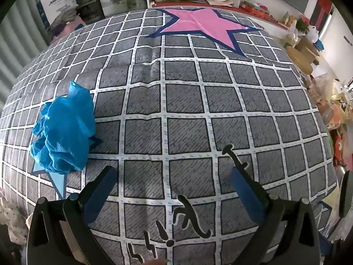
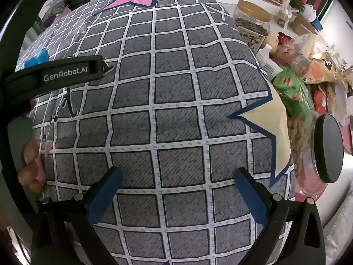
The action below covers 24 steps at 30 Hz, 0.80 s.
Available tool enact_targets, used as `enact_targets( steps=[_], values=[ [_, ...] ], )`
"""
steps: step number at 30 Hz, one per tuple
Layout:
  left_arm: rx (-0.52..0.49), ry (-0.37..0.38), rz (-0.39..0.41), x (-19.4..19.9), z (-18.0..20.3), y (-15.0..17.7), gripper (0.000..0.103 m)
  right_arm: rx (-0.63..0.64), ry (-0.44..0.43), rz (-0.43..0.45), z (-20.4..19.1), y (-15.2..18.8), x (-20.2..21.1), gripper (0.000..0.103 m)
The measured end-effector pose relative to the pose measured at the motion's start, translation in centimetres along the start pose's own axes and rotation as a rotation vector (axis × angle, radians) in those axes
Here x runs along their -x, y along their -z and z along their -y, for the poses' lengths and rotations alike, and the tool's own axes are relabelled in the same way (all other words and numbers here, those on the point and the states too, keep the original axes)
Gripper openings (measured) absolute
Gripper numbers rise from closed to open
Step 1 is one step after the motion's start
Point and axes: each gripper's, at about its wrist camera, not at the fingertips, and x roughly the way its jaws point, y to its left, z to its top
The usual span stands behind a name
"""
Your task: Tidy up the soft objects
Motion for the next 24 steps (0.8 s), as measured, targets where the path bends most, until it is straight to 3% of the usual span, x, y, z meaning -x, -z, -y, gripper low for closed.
enact_targets(
  steps=[11,17,24],
  values=[
    [0.005,-0.006,0.022,0.1,0.0,0.1,0.103,-0.001,0.001,0.026,-0.2,0.5,0.1,0.102],
    [-0.007,0.016,-0.014,0.5,-0.2,0.2,0.103,0.031,-0.009,0.016,0.0,0.8,0.5,0.102],
    [-0.021,0.091,0.013,5.4,0.4,0.2,0.103,-0.03,-0.026,-0.024,1.3,0.7,2.7,0.102]
  ],
)
